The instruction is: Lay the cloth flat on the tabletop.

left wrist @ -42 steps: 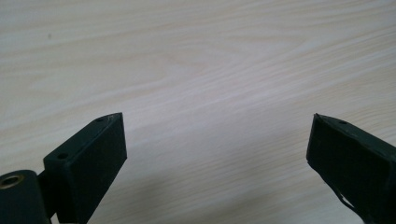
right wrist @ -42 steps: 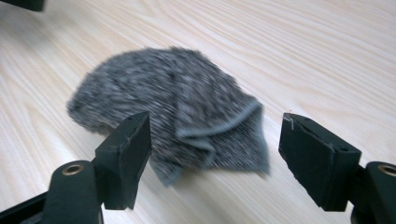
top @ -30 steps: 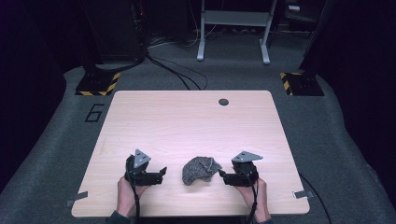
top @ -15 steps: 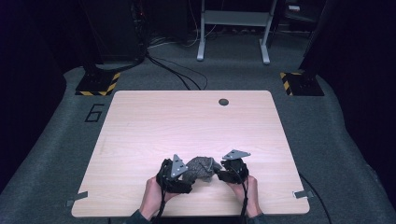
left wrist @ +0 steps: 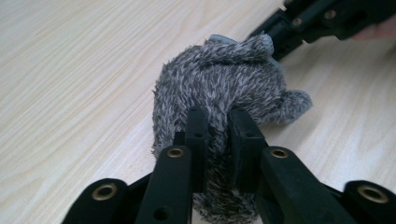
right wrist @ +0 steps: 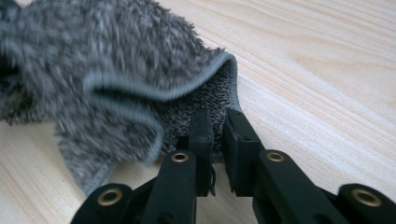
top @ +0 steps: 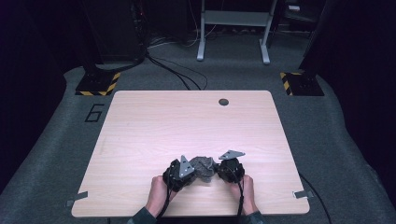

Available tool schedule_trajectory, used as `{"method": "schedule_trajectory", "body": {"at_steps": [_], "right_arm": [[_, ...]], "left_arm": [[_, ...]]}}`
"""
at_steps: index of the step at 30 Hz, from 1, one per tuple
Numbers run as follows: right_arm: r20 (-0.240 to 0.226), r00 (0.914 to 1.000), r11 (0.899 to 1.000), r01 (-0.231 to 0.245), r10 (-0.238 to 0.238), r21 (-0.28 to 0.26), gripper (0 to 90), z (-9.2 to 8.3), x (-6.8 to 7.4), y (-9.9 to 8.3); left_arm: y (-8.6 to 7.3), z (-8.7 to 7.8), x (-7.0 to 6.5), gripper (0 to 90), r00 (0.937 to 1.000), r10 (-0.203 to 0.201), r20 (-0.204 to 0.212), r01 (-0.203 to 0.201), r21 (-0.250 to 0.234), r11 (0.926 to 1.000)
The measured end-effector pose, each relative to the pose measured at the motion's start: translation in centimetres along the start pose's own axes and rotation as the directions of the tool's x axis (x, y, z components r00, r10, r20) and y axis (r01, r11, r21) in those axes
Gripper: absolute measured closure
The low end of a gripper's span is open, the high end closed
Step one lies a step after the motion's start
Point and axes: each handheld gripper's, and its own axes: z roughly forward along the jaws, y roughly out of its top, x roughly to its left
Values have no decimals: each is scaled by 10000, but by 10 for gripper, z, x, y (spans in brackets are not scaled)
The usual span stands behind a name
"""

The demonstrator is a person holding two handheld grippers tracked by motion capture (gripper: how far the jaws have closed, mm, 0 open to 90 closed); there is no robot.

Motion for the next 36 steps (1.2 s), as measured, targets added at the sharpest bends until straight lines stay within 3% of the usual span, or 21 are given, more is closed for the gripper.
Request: {"method": "schedule_trajectory", "body": {"at_steps": [2,4,6,8,13,16,19,20,23,24,29,32,33,34,36], "right_arm": [[34,10000,10000,-5,5,-28,844,-1,0,-1],[-15,10000,10000,8,-8,47,847,-2,0,-1],[64,10000,10000,-74,74,14,849,-2,1,-2],[112,9998,9999,145,-145,34,850,-2,1,-2],[127,9998,9998,128,-130,125,850,-4,2,-3],[154,9999,9999,-17,15,130,855,-6,4,-4],[156,9999,9999,-35,32,167,856,-7,4,-5],[179,9998,9998,-20,16,215,856,-8,4,-5],[219,9997,9997,58,-63,237,861,-8,4,-5],[215,9998,9997,9,-14,253,877,-9,4,-5],[235,9997,9996,70,-77,276,896,-9,4,-6],[260,9996,9995,73,-81,309,896,-10,4,-6],[290,9996,9993,20,-30,363,896,-10,4,-5],[267,9996,9992,-50,40,404,893,-10,5,-5],[140,9999,9994,53,-58,341,872,-10,4,-4]], "left_arm": [[-3,-3,10,812,9975,-683,178,688,-292,9972],[-4,-4,14,812,9967,-792,183,798,-342,9962],[-7,-8,23,812,9919,-1246,250,1258,-522,9907],[-9,-10,27,811,9886,-1477,305,1493,-596,9870],[-12,-12,38,797,9814,-1897,291,1914,-735,9788],[-14,-13,44,713,9784,-2068,48,2066,-667,9761],[-19,-11,52,689,9706,-2408,-68,2398,-663,9685],[-22,-9,57,700,9651,-2620,-26,2613,-616,9633],[-24,-9,60,767,9641,-2654,-68,2645,-600,9625],[-24,-8,63,832,9641,-2655,-68,2646,-601,9625],[-25,-6,70,841,9626,-2710,5,2705,-617,9607],[-29,4,86,835,9525,-3044,-67,3038,-452,9517],[-30,6,88,818,9447,-3281,16,3278,-424,9438],[-30,7,88,781,9408,-3391,-21,3388,-350,9402],[-30,3,87,598,9372,-3480,-248,3469,-412,9370]]}}
